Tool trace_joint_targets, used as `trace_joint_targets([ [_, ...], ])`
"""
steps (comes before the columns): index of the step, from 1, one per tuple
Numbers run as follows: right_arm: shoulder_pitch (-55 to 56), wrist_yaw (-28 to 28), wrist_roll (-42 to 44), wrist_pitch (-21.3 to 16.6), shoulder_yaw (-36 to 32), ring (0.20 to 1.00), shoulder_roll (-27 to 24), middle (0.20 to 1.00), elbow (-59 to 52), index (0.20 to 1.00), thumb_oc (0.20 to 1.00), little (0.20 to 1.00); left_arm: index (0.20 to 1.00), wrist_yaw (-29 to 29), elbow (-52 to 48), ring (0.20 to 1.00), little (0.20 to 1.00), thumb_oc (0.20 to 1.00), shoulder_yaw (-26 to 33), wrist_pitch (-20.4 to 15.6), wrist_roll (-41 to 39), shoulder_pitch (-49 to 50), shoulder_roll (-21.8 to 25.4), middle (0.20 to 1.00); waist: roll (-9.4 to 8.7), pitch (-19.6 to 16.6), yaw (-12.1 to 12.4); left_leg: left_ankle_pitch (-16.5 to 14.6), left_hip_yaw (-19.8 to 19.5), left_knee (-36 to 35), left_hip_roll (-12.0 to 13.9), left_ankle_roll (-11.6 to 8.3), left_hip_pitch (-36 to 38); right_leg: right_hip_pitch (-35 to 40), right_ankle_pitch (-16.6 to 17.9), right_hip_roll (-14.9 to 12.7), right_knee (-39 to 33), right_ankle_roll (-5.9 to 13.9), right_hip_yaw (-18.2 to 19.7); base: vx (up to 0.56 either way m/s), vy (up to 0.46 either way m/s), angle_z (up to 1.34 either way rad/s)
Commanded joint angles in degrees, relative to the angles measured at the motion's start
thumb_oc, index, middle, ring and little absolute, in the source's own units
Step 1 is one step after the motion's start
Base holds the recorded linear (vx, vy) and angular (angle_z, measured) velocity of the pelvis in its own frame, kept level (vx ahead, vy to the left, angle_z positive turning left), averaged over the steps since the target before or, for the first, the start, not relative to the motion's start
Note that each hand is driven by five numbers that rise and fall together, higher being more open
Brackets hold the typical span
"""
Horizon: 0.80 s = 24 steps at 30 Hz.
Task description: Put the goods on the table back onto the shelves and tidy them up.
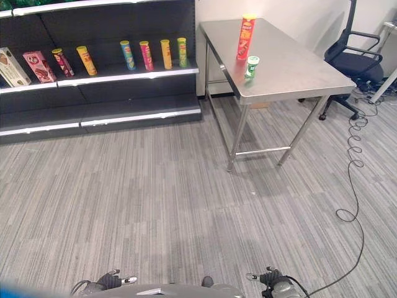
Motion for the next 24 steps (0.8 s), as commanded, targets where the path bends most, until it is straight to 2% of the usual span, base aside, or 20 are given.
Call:
trace_joint_targets([
  [1,-2.8,0.2,-1.9,-0.6,2.6,1.000,-1.5,1.000,1.6,1.000,1.000,1.000,1.000,0.3,2.8,1.000,1.000,1.000,-1.1,-0.7,1.2,-4.2,1.4,1.000,-2.39,-0.2,0.4,-1.6,-2.5,-0.1,2.4,-4.43,-0.3,1.3,-2.2,-6.7,0.7,8.70,1.4,0.00,0.000,0.00],
  [12,-1.6,-0.1,-0.5,-0.4,1.8,1.000,-0.4,1.000,2.8,1.000,1.000,1.000,1.000,1.5,2.5,1.000,1.000,1.000,-1.3,-0.5,1.7,-4.6,1.0,1.000,-2.06,0.0,-0.1,-2.2,-2.4,-0.1,1.7,-3.71,-0.5,0.7,-2.1,-7.2,1.1,8.97,2.0,0.01,0.022,0.03],
  [19,-2.3,-0.2,-0.2,-0.2,1.5,1.000,-0.7,1.000,2.7,1.000,1.000,1.000,1.000,1.4,2.4,1.000,1.000,1.000,-0.7,-0.4,0.1,-4.5,1.1,1.000,-2.20,0.7,0.4,-2.1,-2.8,0.1,0.6,-2.29,-2.1,-2.2,-2.0,-8.0,2.7,9.64,3.2,0.00,0.073,-0.07],
  [20,-2.5,-0.1,-0.2,-0.2,1.5,1.000,-0.7,1.000,2.6,1.000,1.000,1.000,1.000,1.3,2.5,1.000,1.000,1.000,-0.7,-0.4,0.1,-4.7,1.2,1.000,-2.18,0.9,0.5,-2.3,-2.7,0.5,0.3,-1.77,-2.8,-3.5,-2.2,-8.3,4.5,9.86,3.5,-0.07,0.194,-0.06],
  [21,-3.2,0.0,-0.1,-0.3,1.6,1.000,-0.7,1.000,2.3,1.000,1.000,1.000,1.000,1.2,2.4,1.000,1.000,1.000,-0.5,-0.4,-0.2,-5.1,1.5,1.000,-1.91,2.1,0.6,-2.9,-2.7,1.8,-0.5,-0.40,-4.3,-8.2,-2.8,-8.6,12.2,10.49,4.6,-0.06,0.165,-0.07],
  [22,-3.2,0.0,-0.1,-0.3,1.6,1.000,-0.7,1.000,2.3,1.000,1.000,1.000,1.000,1.2,2.4,1.000,1.000,1.000,-0.5,-0.4,-0.2,-5.1,1.5,1.000,-1.93,2.0,0.6,-3.0,-2.7,1.9,-0.5,-0.40,-4.4,-8.3,-2.9,-8.7,12.3,10.50,4.7,-0.06,0.178,-0.11],
  [24,-3.3,0.2,0.0,-0.3,1.5,1.000,-0.9,1.000,2.3,1.000,1.000,1.000,1.000,1.0,2.1,1.000,1.000,1.000,-0.8,-0.4,-0.1,-5.5,1.8,1.000,-1.76,3.0,0.4,-3.5,-3.2,2.7,-1.3,0.79,-4.6,-11.6,-1.5,-9.3,19.5,11.28,5.2,0.00,0.143,-0.19],
])
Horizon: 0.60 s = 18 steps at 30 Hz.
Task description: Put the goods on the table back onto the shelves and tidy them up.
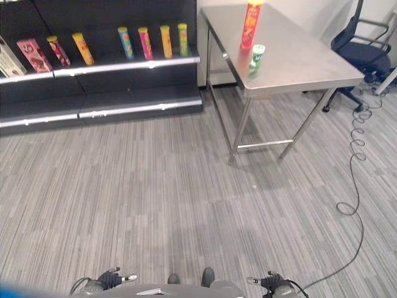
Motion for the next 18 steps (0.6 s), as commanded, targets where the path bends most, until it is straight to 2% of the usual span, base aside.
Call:
trace_joint_targets([
  [1,-2.0,0.4,-0.2,-0.4,1.6,1.000,-1.0,1.000,1.2,1.000,1.000,1.000,1.000,0.5,1.4,1.000,1.000,1.000,0.1,-0.3,-0.3,-2.9,1.8,1.000,-2.42,1.3,-0.6,-4.7,-3.8,3.1,-1.5,-0.34,0.4,-3.2,1.9,-9.3,13.2,7.92,4.1,0.03,0.190,-0.13],
  [2,-1.9,0.4,-0.2,-0.4,1.6,1.000,-1.2,1.000,1.0,1.000,1.000,1.000,1.000,0.5,1.3,1.000,1.000,1.000,0.0,-0.1,0.0,-3.0,2.0,1.000,-2.36,2.1,-1.2,-4.8,-4.2,3.0,-1.8,0.45,0.9,-5.1,4.6,-9.5,17.7,7.67,4.8,0.02,0.134,-0.02],
  [3,-1.9,0.4,-0.2,-0.4,1.6,1.000,-1.2,1.000,1.0,1.000,1.000,1.000,1.000,0.5,1.3,1.000,1.000,1.000,0.0,-0.1,0.0,-3.0,2.0,1.000,-2.43,2.1,-1.1,-4.7,-4.1,3.0,-1.9,0.48,0.9,-5.3,4.5,-9.5,17.9,7.71,4.9,0.05,0.157,0.07],
  [4,-1.7,0.1,0.4,-0.6,1.6,1.000,-1.0,1.000,0.8,1.000,1.000,1.000,1.000,0.6,1.1,1.000,1.000,1.000,-0.3,-0.1,0.2,-3.2,2.3,1.000,-1.89,3.3,-1.7,-5.0,-4.8,2.3,-1.8,1.03,2.1,-9.3,5.9,-8.6,24.7,6.95,6.0,0.10,0.122,0.26],
  [5,-1.5,0.1,0.6,-0.6,1.5,1.000,-0.9,1.000,0.6,1.000,1.000,1.000,1.000,0.6,1.1,1.000,1.000,1.000,-0.2,-0.1,0.3,-3.2,2.3,1.000,-1.53,3.5,-2.1,-5.3,-5.2,2.0,-1.5,1.03,2.8,-11.3,5.1,-7.8,26.5,6.46,6.4,0.28,0.150,0.34],
  [6,-1.2,0.2,0.9,-0.7,1.5,1.000,-0.9,1.000,0.7,1.000,1.000,1.000,1.000,0.7,1.0,1.000,1.000,1.000,-0.1,-0.4,0.1,-3.3,2.4,1.000,-1.44,3.4,-2.9,-6.3,-6.0,1.4,-1.8,0.75,4.4,-14.1,4.1,-5.9,22.3,5.88,6.6,0.24,0.059,0.23],
  [7,-1.2,0.2,0.9,-0.7,1.5,1.000,-0.9,1.000,0.7,1.000,1.000,1.000,1.000,0.7,1.0,1.000,1.000,1.000,0.0,-0.4,0.1,-3.2,2.3,1.000,-1.33,3.6,-3.1,-6.3,-6.1,1.2,-1.7,0.73,4.8,-13.7,3.9,-5.9,22.2,5.85,6.4,0.27,0.013,0.09],
  [8,-1.3,0.1,0.8,-0.7,1.5,1.000,-1.0,1.000,0.9,1.000,1.000,1.000,1.000,0.8,1.0,1.000,1.000,1.000,-0.1,-0.5,0.1,-3.5,2.3,1.000,-1.42,3.8,-3.4,-6.9,-6.8,1.0,-1.9,0.55,5.5,-13.7,3.8,-5.5,18.1,5.92,5.7,0.30,-0.060,0.06],
  [9,-1.3,0.0,0.8,-0.6,1.5,1.000,-1.0,1.000,1.2,1.000,1.000,1.000,1.000,0.8,1.2,1.000,1.000,1.000,-0.4,-0.5,0.3,-3.9,2.2,1.000,-2.22,3.6,-4.4,-8.2,-8.3,0.5,-3.1,0.15,7.1,-15.0,5.1,-4.5,6.9,6.59,4.9,0.30,-0.058,0.10],
  [10,-1.3,0.0,0.8,-0.6,1.5,1.000,-1.0,1.000,1.2,1.000,1.000,1.000,1.000,0.8,1.2,1.000,1.000,1.000,-0.4,-0.5,0.4,-3.9,2.2,1.000,-1.83,4.0,-4.7,-8.4,-8.6,0.4,-2.7,0.10,7.7,-14.1,5.3,-4.3,6.3,6.54,4.4,0.48,-0.075,0.34],
  [11,-1.0,0.1,0.6,-0.4,1.2,1.000,-1.0,1.000,1.3,1.000,1.000,1.000,1.000,0.5,1.8,1.000,1.000,1.000,-0.4,-0.5,0.9,-4.1,2.0,1.000,-2.19,3.9,-5.9,-10.1,-10.1,0.1,-3.1,-0.44,10.2,-15.3,8.2,-3.3,-3.0,7.65,3.7,0.55,-0.069,0.47],
  [12,-0.4,0.1,0.0,-0.2,0.9,1.000,-0.9,1.000,1.3,1.000,1.000,1.000,1.000,0.3,2.4,1.000,1.000,1.000,-0.3,-0.5,1.7,-3.9,1.8,1.000,-2.20,3.8,-6.6,-11.5,-11.2,0.1,-3.1,-1.08,12.5,-15.9,9.9,-3.4,-8.6,8.90,-0.7,0.74,-0.138,0.60],
  [13,0.4,0.1,-0.4,-0.5,0.7,1.000,-1.1,1.000,1.4,1.000,1.000,1.000,1.000,0.1,2.9,1.000,1.000,1.000,-0.4,-0.7,2.3,-3.6,1.5,1.000,-2.46,2.9,-6.7,-12.9,-11.6,0.1,-3.2,-1.76,14.0,-15.2,10.0,-4.0,-9.8,8.73,-4.1,0.68,-0.161,0.52],
  [14,1.1,0.2,-0.6,-0.8,0.7,1.000,-1.2,1.000,1.3,1.000,1.000,1.000,1.000,0.2,3.1,1.000,1.000,1.000,-0.3,-0.7,2.5,-3.4,1.2,1.000,-2.59,1.9,-7.0,-12.8,-12.0,0.1,-2.9,-1.99,15.0,-14.2,11.3,-3.5,-9.1,7.65,-3.4,0.62,-0.218,0.89],
  [15,1.5,0.2,-0.3,-0.8,0.4,1.000,-1.4,1.000,1.4,1.000,1.000,1.000,1.000,0.2,3.2,1.000,1.000,1.000,-0.4,-0.6,2.7,-3.3,1.1,1.000,-2.33,0.8,-7.3,-12.2,-12.0,0.8,-1.5,-3.03,15.1,-12.8,12.0,-2.7,-9.0,6.77,-2.9,0.77,-0.342,1.08],
  [16,2.3,-0.1,1.1,-1.1,-0.8,1.000,-2.1,1.000,1.2,1.000,1.000,1.000,1.000,0.2,2.8,1.000,1.000,1.000,-0.8,-0.5,2.1,-3.4,0.9,1.000,-1.28,-1.0,-8.0,-7.6,-11.6,5.8,2.2,-6.71,14.6,-11.0,10.6,-0.9,-7.1,4.95,-3.2,0.70,-0.348,1.22],
  [17,2.5,-0.2,1.7,-1.4,-0.9,1.000,-2.3,1.000,1.2,1.000,1.000,1.000,1.000,0.1,2.6,1.000,1.000,1.000,-0.7,-0.5,1.4,-3.2,0.9,1.000,-0.79,-1.3,-8.1,-5.6,-11.5,9.0,3.5,-8.07,14.2,-9.9,9.5,-0.1,-6.6,3.95,-3.5,0.58,-0.299,0.72],
  [18,2.4,-0.2,2.2,-1.4,-1.0,1.000,-2.3,1.000,1.2,1.000,1.000,1.000,1.000,0.1,2.5,1.000,1.000,1.000,-0.6,-0.4,1.1,-3.1,1.0,1.000,-1.23,-1.5,-8.1,-3.6,-11.2,11.9,3.6,-8.91,12.5,-8.5,8.7,-0.1,-6.9,3.50,-3.5,0.21,-0.108,0.49],
])
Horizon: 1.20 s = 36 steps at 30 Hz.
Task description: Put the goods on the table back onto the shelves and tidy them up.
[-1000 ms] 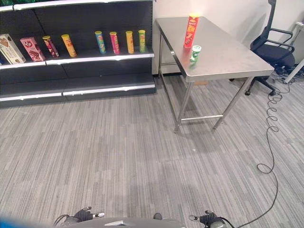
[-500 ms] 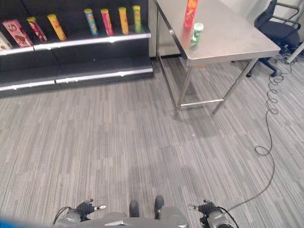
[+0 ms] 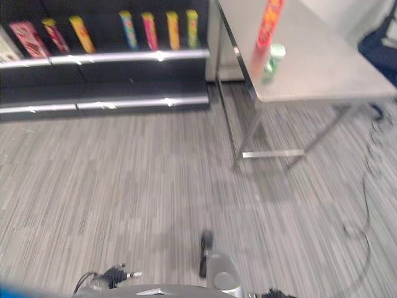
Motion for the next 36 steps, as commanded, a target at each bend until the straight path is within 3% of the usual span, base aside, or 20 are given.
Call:
trace_joint_targets([
  [1,-1.6,-0.6,2.0,-1.1,1.6,1.000,-2.8,1.000,-2.1,1.000,1.000,1.000,1.000,0.3,-2.0,1.000,1.000,1.000,0.6,-0.5,0.5,-3.9,2.3,1.000,0.58,2.0,-2.1,6.1,1.4,0.9,-3.4,-2.62,4.7,-3.7,5.9,0.5,-4.8,3.00,3.6,0.24,-0.168,0.15],
  [2,-2.2,-0.7,2.6,-1.2,2.0,1.000,-3.2,1.000,-2.4,1.000,1.000,1.000,1.000,0.4,-2.5,1.000,1.000,1.000,0.7,-0.2,-0.4,-4.0,2.5,1.000,-0.53,2.9,-1.4,12.4,1.0,14.6,-3.9,-4.47,-1.7,-0.2,4.4,0.9,-5.6,1.20,4.3,0.21,-0.163,0.05],
  [3,-2.6,-0.8,2.7,-1.2,2.3,1.000,-3.3,1.000,-2.6,1.000,1.000,1.000,1.000,0.5,-2.7,1.000,1.000,1.000,0.6,-0.2,-0.6,-4.3,2.6,1.000,-1.14,3.5,-1.2,14.5,1.2,20.0,-4.3,-4.62,-4.3,1.0,3.8,1.0,-6.0,0.53,4.8,0.27,-0.227,0.11],
  [4,-3.5,-1.4,2.9,-1.2,2.5,1.000,-3.8,1.000,-2.4,1.000,1.000,1.000,1.000,1.0,-2.8,1.000,1.000,1.000,0.5,0.0,-0.9,-4.7,2.8,1.000,-2.16,4.5,-0.5,15.6,2.1,24.3,-4.7,-3.97,-7.3,2.6,2.9,0.8,-6.6,-0.36,5.8,0.14,-0.139,-0.04],
  [6,-4.1,-1.5,3.2,-0.8,2.8,1.000,-4.0,1.000,-2.2,1.000,1.000,1.000,1.000,1.0,-3.0,1.000,1.000,1.000,0.5,0.0,-1.9,-5.1,2.8,1.000,-3.22,5.4,0.4,13.6,5.4,25.4,-2.5,-1.54,-12.2,4.4,1.5,0.2,-6.9,-0.62,6.6,0.15,-0.104,-0.34],
  [7,-4.2,-1.7,3.5,-0.8,2.8,1.000,-4.1,1.000,-2.1,1.000,1.000,1.000,1.000,1.0,-3.1,1.000,1.000,1.000,0.8,-0.1,-2.6,-5.4,2.7,1.000,-3.97,5.9,1.2,10.4,7.1,23.5,-2.0,-0.26,-14.9,5.6,0.6,-0.5,-6.9,-0.47,7.0,0.35,0.005,-0.29],
  [8,-4.3,-1.8,3.5,-0.7,2.7,1.000,-4.1,1.000,-1.6,1.000,1.000,1.000,1.000,1.3,-2.9,1.000,1.000,1.000,1.2,-0.3,-3.2,-5.4,2.6,1.000,-4.48,6.5,2.7,7.0,8.3,11.8,-1.5,0.22,-18.1,8.4,-1.0,-1.5,-7.3,0.57,8.0,0.44,0.114,-0.11],
  [9,-4.4,-2.1,3.1,-0.8,2.9,1.000,-3.9,1.000,-1.5,1.000,1.000,1.000,1.000,1.4,-2.8,1.000,1.000,1.000,1.2,-0.5,-3.4,-5.4,2.6,1.000,-3.53,6.4,4.0,11.6,5.1,1.6,-1.6,-0.79,-20.0,9.9,-2.0,-0.6,-7.7,0.83,9.5,0.37,0.130,-0.13],
  [10,-4.4,-2.1,3.1,-0.8,2.9,1.000,-4.0,1.000,-1.5,1.000,1.000,1.000,1.000,1.4,-2.8,1.000,1.000,1.000,1.1,-0.5,-3.4,-5.3,2.6,1.000,-3.59,6.6,4.0,11.8,5.2,1.0,-1.7,-0.82,-19.3,10.2,-2.1,-0.7,-7.7,0.82,9.5,0.24,0.120,-0.68],
  [13,-4.2,-2.6,2.2,-1.0,3.0,1.000,-4.2,1.000,-1.1,1.000,1.000,1.000,1.000,1.8,-2.2,1.000,1.000,1.000,1.1,-0.8,-4.0,-5.2,2.7,1.000,-2.12,6.8,5.4,18.9,-1.3,-9.7,-0.2,-3.30,-23.9,13.6,-4.7,0.2,-7.8,1.05,12.9,0.31,0.169,-0.83],
  [14,-4.1,-2.5,2.1,-0.9,2.8,1.000,-4.2,1.000,-0.9,1.000,1.000,1.000,1.000,1.8,-2.0,1.000,1.000,1.000,1.1,-0.7,-3.9,-5.2,2.7,1.000,-1.87,6.8,5.4,19.4,-0.8,-10.3,0.2,-3.74,-24.0,14.6,-5.5,0.0,-7.8,1.24,13.8,0.34,0.257,-0.30],
  [15,-3.9,-2.2,1.7,-0.9,2.7,1.000,-4.0,1.000,-0.7,1.000,1.000,1.000,1.000,1.6,-1.6,1.000,1.000,1.000,1.5,-0.8,-3.7,-4.6,2.5,1.000,-1.26,6.1,5.6,18.4,-0.7,-11.0,0.5,-3.77,-22.9,15.2,-6.0,-0.1,-7.7,1.70,14.9,0.26,0.241,-0.23],
  [17,-3.4,-1.9,0.7,-0.6,2.8,1.000,-3.8,1.000,-0.3,1.000,1.000,1.000,1.000,1.7,-1.6,1.000,1.000,1.000,1.5,-0.7,-3.1,-3.9,2.4,1.000,-0.39,5.2,5.8,19.5,-1.2,-11.0,0.8,-3.86,-21.0,15.7,-6.4,-0.5,-7.3,1.94,16.1,0.26,0.317,-0.93],
  [20,-3.2,-1.5,0.2,-0.2,2.7,1.000,-2.8,1.000,0.2,1.000,1.000,1.000,1.000,1.7,-1.4,1.000,1.000,1.000,1.4,-1.0,-2.3,-3.9,2.8,1.000,-0.90,3.5,5.9,17.9,2.2,-10.9,0.0,-2.89,-17.5,16.2,-6.7,-4.2,-6.9,3.88,17.5,0.26,0.440,-1.05],
  [21,-3.6,-0.9,0.2,0.0,2.7,1.000,-1.9,1.000,-0.3,1.000,1.000,1.000,1.000,1.8,-1.8,1.000,1.000,1.000,1.3,-1.0,-1.9,-4.1,3.6,1.000,-1.72,2.5,5.7,14.9,4.5,-9.9,-2.7,-0.14,-16.2,14.6,-6.4,-7.5,-4.2,6.14,19.3,0.22,0.469,-0.26],
  [25,-4.3,-0.7,0.3,0.0,2.7,1.000,-1.6,1.000,-0.6,1.000,1.000,1.000,1.000,2.1,-1.9,1.000,1.000,1.000,1.5,-0.8,-1.8,-4.6,4.2,1.000,-1.61,2.4,5.6,13.5,5.5,-10.2,-4.4,1.48,-15.2,11.6,-5.7,-8.3,0.7,7.17,19.7,0.10,0.264,-0.18],
  [28,-4.9,-0.6,0.2,0.0,2.5,1.000,-1.5,1.000,-0.8,1.000,1.000,1.000,1.000,1.9,-2.0,1.000,1.000,1.000,1.4,-0.7,-1.5,-4.9,4.6,1.000,-1.08,3.1,5.5,12.5,7.3,-10.9,-5.3,2.60,-13.5,8.3,-3.0,-9.1,8.3,8.17,17.5,0.05,0.197,-0.03],
  [29,-4.9,-0.6,0.2,0.0,2.5,1.000,-1.5,1.000,-0.8,1.000,1.000,1.000,1.000,1.9,-2.0,1.000,1.000,1.000,1.4,-0.7,-1.5,-4.9,4.6,1.000,-1.09,3.1,5.5,12.4,7.3,-10.9,-5.3,2.61,-13.5,8.3,-3.0,-9.1,8.4,8.18,17.5,0.05,0.189,-0.27],
  [31,-4.6,-0.7,-0.3,0.1,2.5,1.000,-1.4,1.000,-0.6,1.000,1.000,1.000,1.000,1.7,-1.7,1.000,1.000,1.000,1.3,-0.6,-0.5,-4.6,5.0,1.000,-0.59,4.0,5.0,11.1,8.3,-11.0,-5.5,3.01,-11.6,5.8,-0.6,-10.7,13.7,7.73,13.5,0.07,0.177,-0.12],
  [36,-4.0,-0.8,0.1,0.1,2.3,1.000,-1.5,1.000,-0.1,1.000,1.000,1.000,1.000,1.6,-2.0,1.000,1.000,1.000,0.7,-0.5,0.0,-4.8,5.2,1.000,-0.46,4.2,3.8,10.0,8.0,-11.0,-6.1,3.09,-10.5,4.3,-1.8,-8.2,9.8,6.33,11.6,0.09,0.063,0.00],
])
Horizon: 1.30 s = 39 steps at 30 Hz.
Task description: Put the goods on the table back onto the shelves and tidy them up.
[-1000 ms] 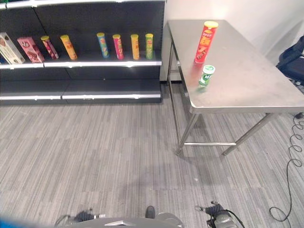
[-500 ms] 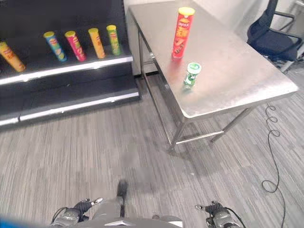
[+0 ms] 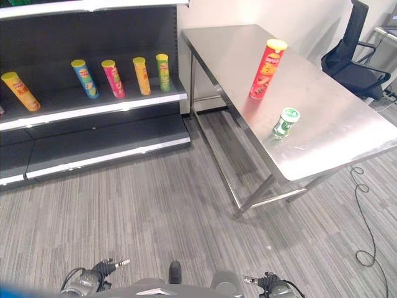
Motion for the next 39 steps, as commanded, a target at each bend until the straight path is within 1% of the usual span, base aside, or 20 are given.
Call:
trace_joint_targets([
  [1,-1.9,-0.5,-1.8,0.2,0.0,1.000,-2.7,1.000,0.5,1.000,1.000,1.000,1.000,0.0,-1.7,1.000,1.000,1.000,1.1,-0.5,2.4,-2.4,1.4,1.000,0.09,2.1,-0.7,-3.1,0.7,0.7,4.8,-7.63,-0.8,1.8,7.9,3.3,-9.1,0.35,-0.7,0.13,0.012,-0.02],
  [2,-2.0,-0.6,-1.8,0.3,0.2,1.000,-2.8,1.000,0.6,1.000,1.000,1.000,1.000,-0.1,-1.6,1.000,1.000,1.000,0.6,-0.4,2.7,-2.6,1.2,1.000,-0.06,2.4,-1.1,-3.4,0.7,0.7,4.4,-7.67,-0.3,0.7,8.3,4.7,-12.6,0.19,-2.2,0.14,0.007,-0.07],
  [5,-1.8,-0.7,-2.0,0.4,0.6,1.000,-2.8,1.000,0.6,1.000,1.000,1.000,1.000,-0.3,-1.9,1.000,1.000,1.000,-0.1,-0.5,3.3,-2.8,0.7,1.000,-0.60,2.7,-1.6,-4.2,0.9,0.7,3.9,-7.90,0.9,0.9,9.8,5.8,-17.1,-0.12,-4.4,0.11,-0.021,-0.05],
  [8,-1.7,-0.6,-1.9,0.2,1.0,1.000,-3.0,1.000,0.3,1.000,1.000,1.000,1.000,-0.4,-2.0,1.000,1.000,1.000,0.0,-0.6,3.4,-2.6,0.0,1.000,-1.32,2.3,-1.6,-5.0,0.2,0.7,3.6,-8.32,2.1,3.6,10.3,6.9,-21.2,-0.73,-2.2,0.15,-0.106,0.19],
  [14,-2.2,-1.0,-1.1,-0.5,1.0,1.000,-4.1,1.000,-1.0,1.000,1.000,1.000,1.000,-0.4,-2.9,1.000,1.000,1.000,-0.2,-0.6,2.7,-2.4,-1.0,1.000,-1.77,1.3,-1.1,-6.2,0.3,1.7,6.0,-10.43,4.1,7.4,9.6,7.8,-24.0,-2.08,-3.9,0.15,-0.181,0.21],
  [16,-2.2,-1.0,-0.9,-0.6,1.0,1.000,-4.5,1.000,-1.3,1.000,1.000,1.000,1.000,-0.6,-3.3,1.000,1.000,1.000,-0.3,-0.5,2.2,-2.2,-1.1,1.000,-1.96,1.6,-1.2,-7.5,0.4,6.4,7.1,-11.31,3.2,8.5,8.5,8.3,-23.9,-3.01,-4.1,0.12,-0.191,0.17],
  [17,-2.2,-1.0,-0.9,-0.6,1.0,1.000,-4.5,1.000,-1.3,1.000,1.000,1.000,1.000,-0.6,-3.3,1.000,1.000,1.000,-0.3,-0.5,2.2,-2.2,-1.1,1.000,-1.95,1.6,-1.2,-7.5,0.4,6.5,7.1,-11.32,3.1,8.5,8.5,8.3,-23.9,-3.01,-4.2,0.04,-0.084,0.09],
  [19,-2.1,-1.0,-1.0,-0.7,1.1,1.000,-4.6,1.000,-1.1,1.000,1.000,1.000,1.000,-0.7,-3.8,1.000,1.000,1.000,0.2,-0.4,1.4,-2.1,-1.1,1.000,-2.22,2.1,-0.8,-8.1,0.2,11.7,6.7,-11.91,1.2,9.3,8.0,8.3,-24.1,-3.55,-4.2,0.02,-0.103,0.06],
  [20,-2.2,-1.1,-0.9,-0.7,1.2,1.000,-4.7,1.000,-1.0,1.000,1.000,1.000,1.000,-0.8,-4.3,1.000,1.000,1.000,0.4,-0.5,0.4,-2.1,-1.2,1.000,-2.32,2.7,-0.5,-7.7,-0.4,14.7,6.2,-12.04,-0.3,9.5,7.9,8.4,-24.2,-3.88,-4.2,-0.02,-0.158,0.06],
  [21,-2.5,-1.3,-0.9,-0.7,1.4,1.000,-5.0,1.000,-0.9,1.000,1.000,1.000,1.000,-0.8,-5.6,1.000,1.000,1.000,0.9,-0.8,-1.6,-2.4,-1.3,1.000,-2.89,4.1,0.1,-6.1,-2.7,23.3,5.1,-12.40,-5.0,9.8,7.9,8.1,-24.2,-4.52,-4.1,-0.03,-0.126,0.34],
  [22,-2.3,-1.3,-0.8,-0.5,1.2,1.000,-5.3,1.000,-0.2,1.000,1.000,1.000,1.000,-0.8,-6.8,1.000,1.000,1.000,0.8,-1.0,-3.0,-2.5,-1.5,1.000,-2.82,4.9,0.3,-5.5,-3.5,25.5,5.6,-12.14,-8.7,10.2,7.3,8.0,-24.5,-4.52,-4.4,0.06,-0.046,0.36],
  [23,-2.3,-1.3,-0.8,-0.3,0.8,1.000,-5.6,1.000,0.6,1.000,1.000,1.000,1.000,-0.9,-6.7,1.000,1.000,1.000,1.1,-1.0,-3.8,-2.4,-1.8,1.000,-2.50,4.6,0.5,-6.4,-3.6,20.4,7.0,-11.84,-9.0,10.7,6.6,7.4,-24.9,-3.83,-4.1,0.20,0.125,0.25],
  [26,-1.7,-1.7,-0.6,-0.3,0.0,1.000,-6.0,1.000,0.7,1.000,1.000,1.000,1.000,-0.3,-4.0,1.000,1.000,1.000,0.8,-1.3,-3.0,-2.2,-1.7,1.000,-0.44,3.6,1.3,2.4,-8.4,4.1,10.7,-13.53,-10.9,12.4,4.0,7.4,-25.2,-2.81,-1.5,0.29,0.285,-0.36],
  [27,-1.3,-1.6,-0.4,-0.3,-1.0,1.000,-5.8,1.000,1.3,1.000,1.000,1.000,1.000,-0.3,-2.8,1.000,1.000,1.000,1.0,-1.2,-2.5,-2.1,-1.8,1.000,0.61,2.4,0.8,2.4,-7.9,1.2,11.2,-13.95,-8.7,12.9,3.3,7.1,-24.9,-2.18,-0.6,0.31,0.444,-0.50],
  [29,-0.9,-1.7,-0.2,-0.1,-2.0,1.000,-5.5,1.000,1.5,1.000,1.000,1.000,1.000,-0.1,-2.2,1.000,1.000,1.000,1.0,-1.2,-1.6,-1.7,-1.7,1.000,0.77,1.5,0.3,1.8,-5.8,1.2,10.5,-13.64,-6.6,12.9,3.7,5.2,-24.0,-1.42,0.7,0.22,0.403,-1.33],
  [32,-1.8,-1.5,0.5,0.0,-2.5,1.000,-4.0,1.000,1.2,1.000,1.000,1.000,1.000,0.1,-2.6,1.000,1.000,1.000,1.3,-1.3,-0.9,-2.5,-0.5,1.000,0.07,1.1,-0.2,-1.7,-0.9,2.5,7.5,-10.44,-4.0,10.0,5.3,1.0,-19.3,1.48,3.9,0.19,0.566,-0.82],
  [34,-2.4,-1.6,1.5,-0.3,-2.9,1.000,-3.4,1.000,-0.3,1.000,1.000,1.000,1.000,0.2,-2.7,1.000,1.000,1.000,1.6,-1.1,-0.3,-2.5,0.5,1.000,-0.06,1.6,-0.6,-3.2,1.6,1.9,5.4,-8.40,-2.4,6.0,8.2,-0.1,-13.1,3.00,4.9,0.12,0.506,-0.71],
  [36,-2.5,-1.7,1.8,-0.3,-3.2,1.000,-3.5,1.000,-0.5,1.000,1.000,1.000,1.000,0.3,-2.6,1.000,1.000,1.000,1.7,-1.0,-0.1,-2.5,0.7,1.000,-0.05,1.9,-0.6,-3.4,1.9,1.7,5.1,-8.07,-2.0,5.3,9.0,-0.2,-11.6,3.12,4.9,0.03,0.176,-0.40],
  [37,-2.7,-2.2,2.5,-0.6,-4.0,1.000,-4.1,1.000,-1.5,1.000,1.000,1.000,1.000,0.2,-2.9,1.000,1.000,1.000,1.9,-0.9,-0.2,-2.3,1.2,1.000,0.07,2.8,-1.1,-3.6,2.6,1.4,4.9,-7.49,-1.4,3.2,10.8,-0.2,-8.1,2.82,4.2,0.00,0.159,-0.03],
  [39,-2.5,-2.7,3.5,-0.7,-5.2,1.000,-4.7,1.000,-1.4,1.000,1.000,1.000,1.000,0.2,-2.7,1.000,1.000,1.000,1.9,-0.8,0.3,-2.2,1.8,1.000,0.22,3.5,-1.6,-4.0,3.1,1.2,5.1,-7.32,-0.8,2.1,11.1,-0.3,-5.9,2.59,2.4,0.02,0.157,0.03],
])
